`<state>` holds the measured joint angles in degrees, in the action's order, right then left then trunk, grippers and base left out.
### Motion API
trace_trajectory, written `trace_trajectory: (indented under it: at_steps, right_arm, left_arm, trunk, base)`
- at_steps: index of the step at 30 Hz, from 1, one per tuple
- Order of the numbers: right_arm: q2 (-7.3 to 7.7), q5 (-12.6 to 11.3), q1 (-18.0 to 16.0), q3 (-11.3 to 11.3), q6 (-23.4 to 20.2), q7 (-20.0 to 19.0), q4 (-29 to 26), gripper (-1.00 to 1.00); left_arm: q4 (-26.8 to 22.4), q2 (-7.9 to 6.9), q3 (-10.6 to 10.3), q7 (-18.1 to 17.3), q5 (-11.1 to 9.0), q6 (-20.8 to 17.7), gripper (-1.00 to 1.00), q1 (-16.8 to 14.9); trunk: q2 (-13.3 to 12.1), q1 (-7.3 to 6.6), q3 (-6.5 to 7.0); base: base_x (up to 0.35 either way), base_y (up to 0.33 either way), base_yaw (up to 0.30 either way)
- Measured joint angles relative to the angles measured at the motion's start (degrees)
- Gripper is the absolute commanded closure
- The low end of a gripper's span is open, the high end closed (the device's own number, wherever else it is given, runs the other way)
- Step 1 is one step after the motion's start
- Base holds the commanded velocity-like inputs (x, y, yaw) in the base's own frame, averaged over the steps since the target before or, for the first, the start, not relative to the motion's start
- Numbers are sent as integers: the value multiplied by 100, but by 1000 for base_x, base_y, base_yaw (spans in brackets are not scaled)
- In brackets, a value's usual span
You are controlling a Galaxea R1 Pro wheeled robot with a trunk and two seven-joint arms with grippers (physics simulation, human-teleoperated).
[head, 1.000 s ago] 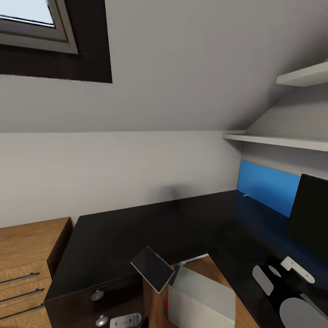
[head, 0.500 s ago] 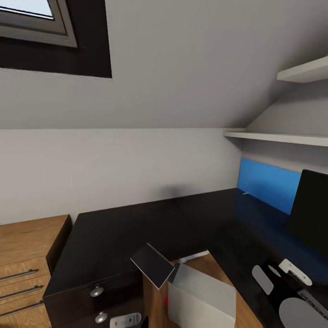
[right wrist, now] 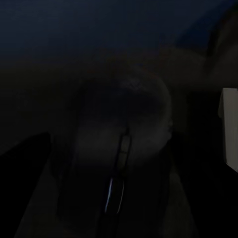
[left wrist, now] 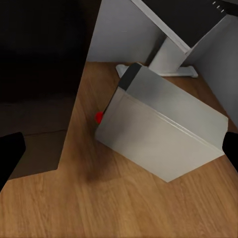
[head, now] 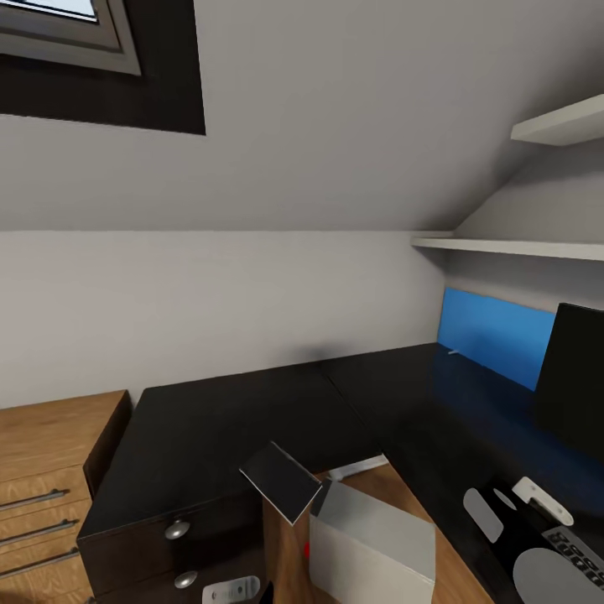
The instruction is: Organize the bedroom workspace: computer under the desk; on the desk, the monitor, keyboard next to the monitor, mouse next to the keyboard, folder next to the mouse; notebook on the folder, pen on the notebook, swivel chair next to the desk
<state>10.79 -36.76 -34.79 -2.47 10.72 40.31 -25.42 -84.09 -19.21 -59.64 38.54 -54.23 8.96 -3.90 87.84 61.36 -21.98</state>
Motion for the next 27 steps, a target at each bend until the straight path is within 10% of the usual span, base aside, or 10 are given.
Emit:
trace_trajectory:
  at_steps: [27]
  right_arm:
    - [-101, 76, 0, 56, 27, -335, -27, 100]
  left_arm:
    - [4, -9, -9, 0, -7, -3, -100, -2]
  trunk:
    - [0, 0, 0]
  base:
    - [0, 0, 0]
